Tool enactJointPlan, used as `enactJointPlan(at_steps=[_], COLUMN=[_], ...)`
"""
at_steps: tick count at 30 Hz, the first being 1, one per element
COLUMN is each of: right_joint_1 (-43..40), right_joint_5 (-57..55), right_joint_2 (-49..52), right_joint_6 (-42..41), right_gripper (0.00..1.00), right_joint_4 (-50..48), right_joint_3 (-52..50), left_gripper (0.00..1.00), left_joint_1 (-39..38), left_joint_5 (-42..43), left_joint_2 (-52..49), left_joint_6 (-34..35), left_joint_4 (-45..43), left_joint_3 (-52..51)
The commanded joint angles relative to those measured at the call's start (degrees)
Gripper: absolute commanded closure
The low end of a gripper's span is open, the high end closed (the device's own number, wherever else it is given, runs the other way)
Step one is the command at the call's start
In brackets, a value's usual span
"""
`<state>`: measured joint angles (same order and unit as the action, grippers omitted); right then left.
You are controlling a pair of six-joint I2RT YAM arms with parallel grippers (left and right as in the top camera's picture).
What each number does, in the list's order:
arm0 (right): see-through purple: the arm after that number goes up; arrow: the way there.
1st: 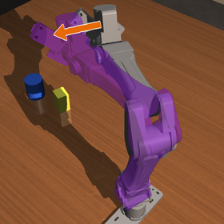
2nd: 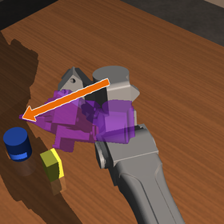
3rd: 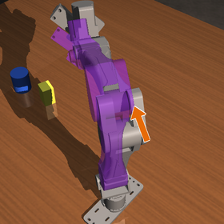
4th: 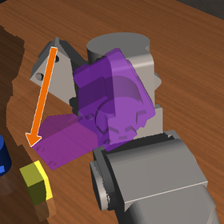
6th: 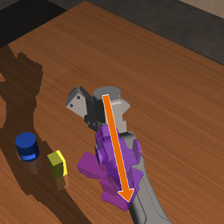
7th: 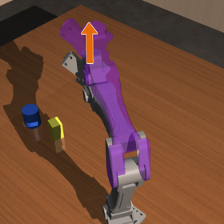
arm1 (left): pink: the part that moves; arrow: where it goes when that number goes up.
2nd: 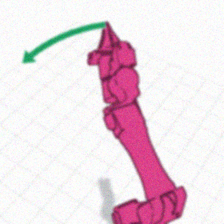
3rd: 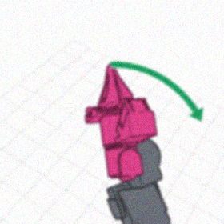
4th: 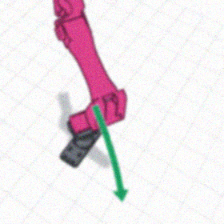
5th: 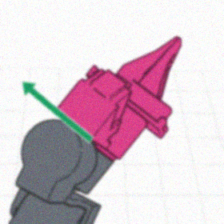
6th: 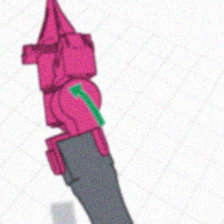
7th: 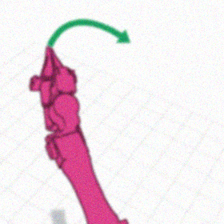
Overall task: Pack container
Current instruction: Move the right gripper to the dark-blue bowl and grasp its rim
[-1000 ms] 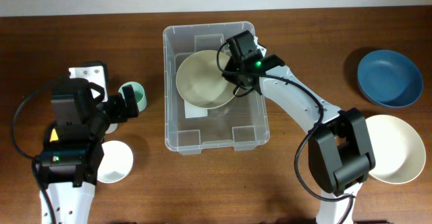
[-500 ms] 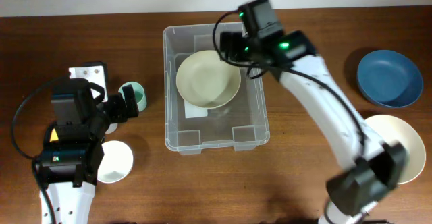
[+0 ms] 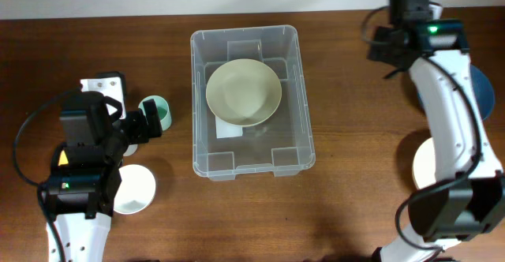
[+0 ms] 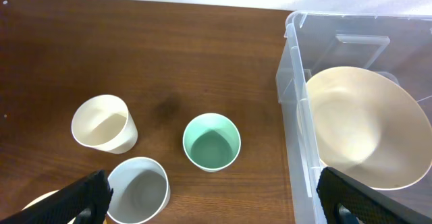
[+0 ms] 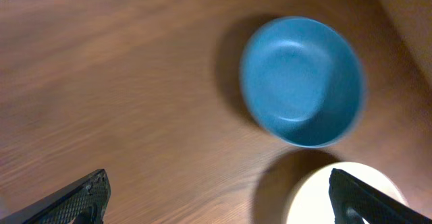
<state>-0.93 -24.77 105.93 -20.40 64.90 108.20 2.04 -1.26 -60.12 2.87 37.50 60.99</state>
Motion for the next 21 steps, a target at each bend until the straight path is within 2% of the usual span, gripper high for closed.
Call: enactJointPlan(at_steps=[1,8,21], right_joint_1=[-3.76,-7.96,-13.16], right_joint_5=[-2.67,-2.91,-2.95], right_joint_2=[3.69,11.08,24.00], right_joint_6=[0.87,0.92,8.72], right_gripper=[0.01,0.01,0.01], right_joint_4=[1.11,1.79,-4.70], right_joint_3=[-0.31,-0.31,-0.31], left_gripper=[0.01,0.01,0.01], left_joint_1=[0.24,0.24,0.24], left_joint_5=[0.24,0.24,0.26], left_joint_2=[-0.22,-0.22,-0.20], left_joint_6=[0.35,0.35,0.35], left_joint_4=[-0.15,-0.15,-0.15], left_joint_3=[1.20,1.20,1.20])
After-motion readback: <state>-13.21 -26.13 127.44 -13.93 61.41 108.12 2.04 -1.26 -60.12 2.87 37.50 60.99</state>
